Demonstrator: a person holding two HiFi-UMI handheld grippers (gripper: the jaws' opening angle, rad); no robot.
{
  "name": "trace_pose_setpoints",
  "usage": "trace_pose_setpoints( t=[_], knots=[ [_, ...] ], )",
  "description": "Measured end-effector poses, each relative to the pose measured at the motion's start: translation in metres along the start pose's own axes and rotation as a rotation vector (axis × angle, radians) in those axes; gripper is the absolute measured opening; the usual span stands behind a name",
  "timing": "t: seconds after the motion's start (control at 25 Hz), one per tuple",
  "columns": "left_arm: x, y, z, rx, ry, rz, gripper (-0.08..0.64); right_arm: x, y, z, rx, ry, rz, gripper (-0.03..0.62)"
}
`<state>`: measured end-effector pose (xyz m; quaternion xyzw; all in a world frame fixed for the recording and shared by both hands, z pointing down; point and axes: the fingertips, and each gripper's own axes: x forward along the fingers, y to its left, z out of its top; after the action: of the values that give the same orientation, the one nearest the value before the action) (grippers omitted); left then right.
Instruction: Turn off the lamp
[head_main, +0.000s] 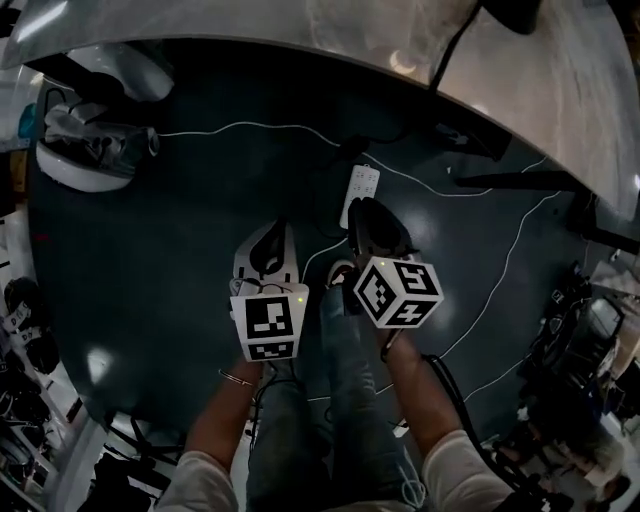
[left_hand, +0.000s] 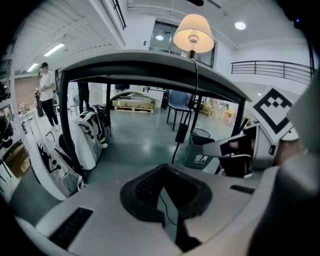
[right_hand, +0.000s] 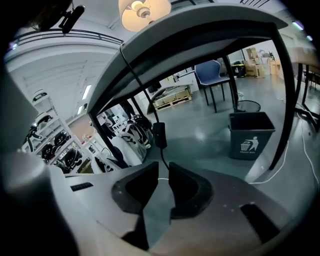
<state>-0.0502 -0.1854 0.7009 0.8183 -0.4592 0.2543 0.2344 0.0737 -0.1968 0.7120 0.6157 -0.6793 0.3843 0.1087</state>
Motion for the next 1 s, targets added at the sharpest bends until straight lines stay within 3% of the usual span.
trace_pose_setpoints(
  t=[0.44, 1.0],
  knots=[
    [0.021, 0.047, 0.005, -0.019, 0.014, 0.024, -0.002, 0.070, 0.012, -0.002, -0.025, 0.035, 0.014, 0.077],
    [0.029, 0.058, -0.003, -0.022, 0.037, 0.006, -0.002, 0.099, 0.005, -0.007, -0.038, 0.065, -0.036, 0.044]
  ],
)
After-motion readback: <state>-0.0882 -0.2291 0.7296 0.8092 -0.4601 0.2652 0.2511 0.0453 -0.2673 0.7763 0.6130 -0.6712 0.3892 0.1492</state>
